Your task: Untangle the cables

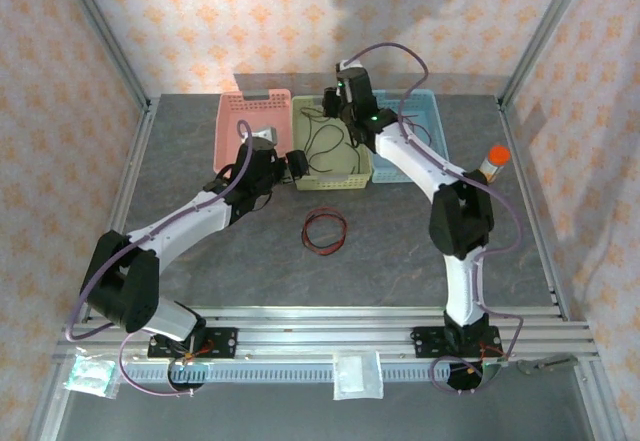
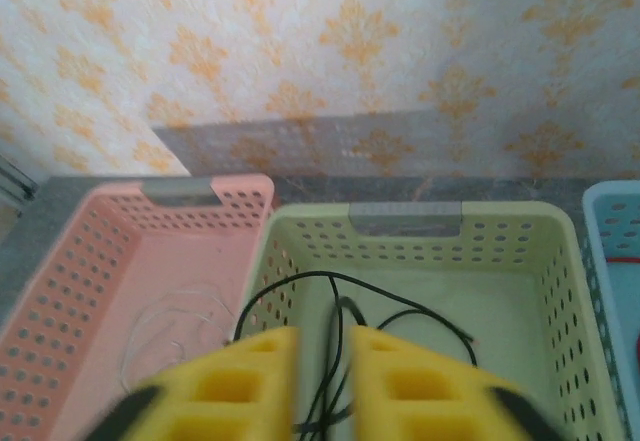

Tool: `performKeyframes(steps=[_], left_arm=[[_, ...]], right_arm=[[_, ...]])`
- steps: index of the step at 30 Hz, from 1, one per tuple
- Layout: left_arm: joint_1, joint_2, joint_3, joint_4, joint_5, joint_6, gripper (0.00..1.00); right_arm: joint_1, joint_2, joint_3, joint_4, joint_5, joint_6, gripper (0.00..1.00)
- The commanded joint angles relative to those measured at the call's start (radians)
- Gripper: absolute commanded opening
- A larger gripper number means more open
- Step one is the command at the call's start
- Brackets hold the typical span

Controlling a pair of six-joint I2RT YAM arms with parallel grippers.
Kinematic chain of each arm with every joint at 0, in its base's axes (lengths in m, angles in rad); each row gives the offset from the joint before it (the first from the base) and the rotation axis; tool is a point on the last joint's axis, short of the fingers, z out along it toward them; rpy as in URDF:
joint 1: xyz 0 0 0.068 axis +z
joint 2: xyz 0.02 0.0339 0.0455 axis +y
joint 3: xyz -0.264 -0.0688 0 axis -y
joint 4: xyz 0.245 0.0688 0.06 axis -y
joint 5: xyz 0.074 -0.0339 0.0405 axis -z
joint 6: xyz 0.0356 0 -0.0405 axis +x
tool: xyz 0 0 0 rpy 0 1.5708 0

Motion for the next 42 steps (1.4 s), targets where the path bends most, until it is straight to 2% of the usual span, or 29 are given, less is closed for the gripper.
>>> performKeyframes(steps=[1,3,5,11,16,22,27,31,34,38,42], left_arm=[[0.005,0.002,-0.006,-0.011,0.011,0.019,0.78],[0.004,-0.005,-0.023,-0.005,0.012,0.018,0.78],[0.004,-0.007,-0.036,-0.003,0.02,0.015,0.78],[-0.015,-0.018,-0.079,0.0,0.051,0.017,0.78],[-0.059,-0.032,-0.124,-0.002,0.047,0.001,0.78],[-0.091,-0.128,-0.278,0.062,0.054,-0.099,0.77],[-0.089,-0.259,-0.428,0.108,0.038,-0.167,0.78],[-0.021,-0.307,-0.5,0.124,0.1,-0.191,0.78],[0.054,-0.349,-0.542,0.146,0.148,-0.199,0.78],[0.16,-0.374,-0.569,0.175,0.236,-0.203,0.78],[0.227,-0.392,-0.592,0.202,0.292,-0.213,0.78]], right_arm=[[0.0,0.022,0.065,-0.083,-0.017,-0.02,0.37],[0.001,0.006,0.05,-0.078,-0.028,-0.02,0.5],[0.001,-0.008,0.052,-0.096,-0.029,-0.032,0.57],[0.022,-0.135,-0.094,-0.123,-0.018,-0.055,0.57],[0.09,-0.279,-0.294,-0.139,0.065,-0.038,0.57],[0.171,-0.391,-0.442,-0.223,0.165,0.138,0.57],[0.226,-0.422,-0.536,-0.284,0.174,0.364,0.49],[0.287,-0.401,-0.59,-0.294,0.144,0.548,0.4],[0.327,-0.335,-0.564,-0.34,0.14,0.62,0.37],[0.369,-0.241,-0.5,-0.378,0.139,0.628,0.38],[0.39,-0.159,-0.429,-0.413,0.158,0.619,0.38]])
